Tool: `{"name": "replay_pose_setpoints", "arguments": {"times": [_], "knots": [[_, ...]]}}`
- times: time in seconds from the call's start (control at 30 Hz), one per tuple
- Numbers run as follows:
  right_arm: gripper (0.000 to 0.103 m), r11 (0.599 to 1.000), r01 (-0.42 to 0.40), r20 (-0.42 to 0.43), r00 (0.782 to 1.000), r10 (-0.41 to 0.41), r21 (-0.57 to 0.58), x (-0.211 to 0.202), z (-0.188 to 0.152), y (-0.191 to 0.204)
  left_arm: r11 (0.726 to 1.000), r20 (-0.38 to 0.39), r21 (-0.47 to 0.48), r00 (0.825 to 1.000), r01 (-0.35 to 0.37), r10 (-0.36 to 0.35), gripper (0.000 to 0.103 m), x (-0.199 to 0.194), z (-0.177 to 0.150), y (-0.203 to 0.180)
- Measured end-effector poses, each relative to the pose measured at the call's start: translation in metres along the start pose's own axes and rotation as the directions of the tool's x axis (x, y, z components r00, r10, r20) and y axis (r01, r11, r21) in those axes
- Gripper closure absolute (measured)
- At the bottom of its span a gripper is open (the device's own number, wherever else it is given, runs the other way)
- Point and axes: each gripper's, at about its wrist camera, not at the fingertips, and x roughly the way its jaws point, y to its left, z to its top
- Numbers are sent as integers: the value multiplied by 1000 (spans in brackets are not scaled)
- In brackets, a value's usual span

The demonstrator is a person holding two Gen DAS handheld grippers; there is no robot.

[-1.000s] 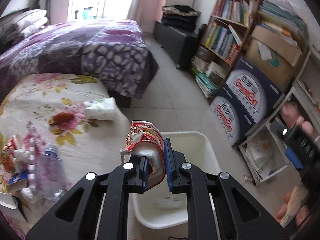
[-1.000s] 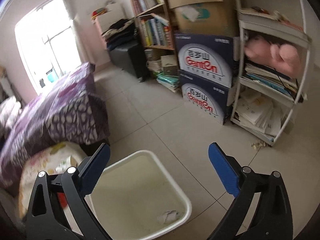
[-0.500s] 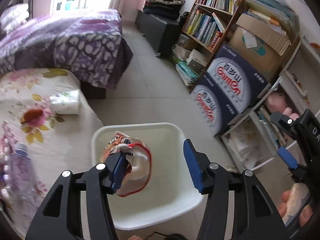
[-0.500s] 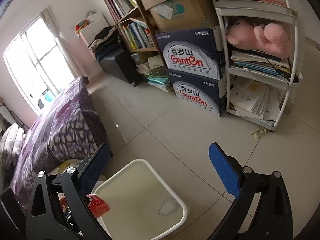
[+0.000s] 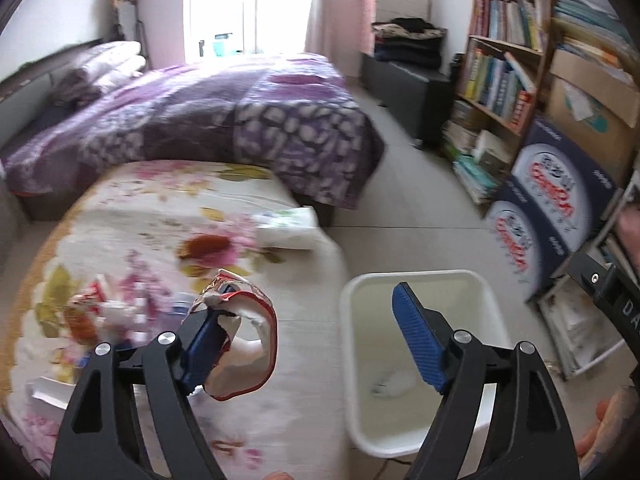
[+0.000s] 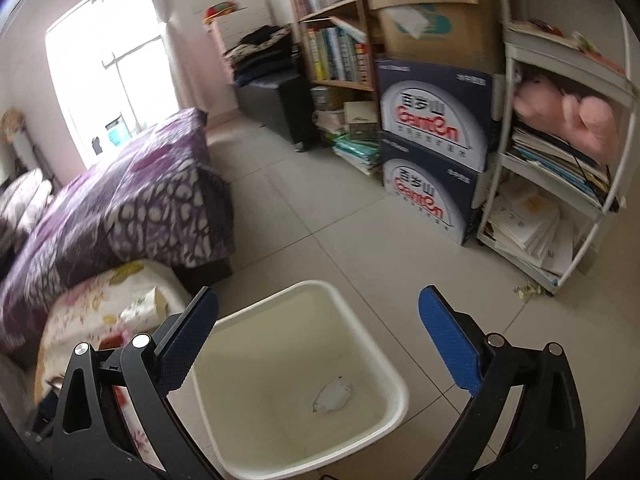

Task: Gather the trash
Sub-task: 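Lower the red cup into the white bin and open the left gripper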

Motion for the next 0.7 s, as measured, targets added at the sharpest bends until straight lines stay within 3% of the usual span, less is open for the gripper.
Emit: {"name": "replay_pose_setpoints", "arguments": {"times": [0.37, 0.53, 0.7], "knots": [[7, 992, -74, -64, 996, 68, -104, 4, -27, 58, 991, -26, -39, 991, -130, 129, 21, -5, -6, 72], [7, 993, -73, -53, 996, 68, -93, 0, -26, 58, 992, -19, -70, 994, -106, 105, 21, -11, -1, 80], [7, 998, -51, -54, 997, 50, -28, 1, -16, 32, 997, -19, -72, 1000, -22, 21, 21, -12, 7, 58]]}}
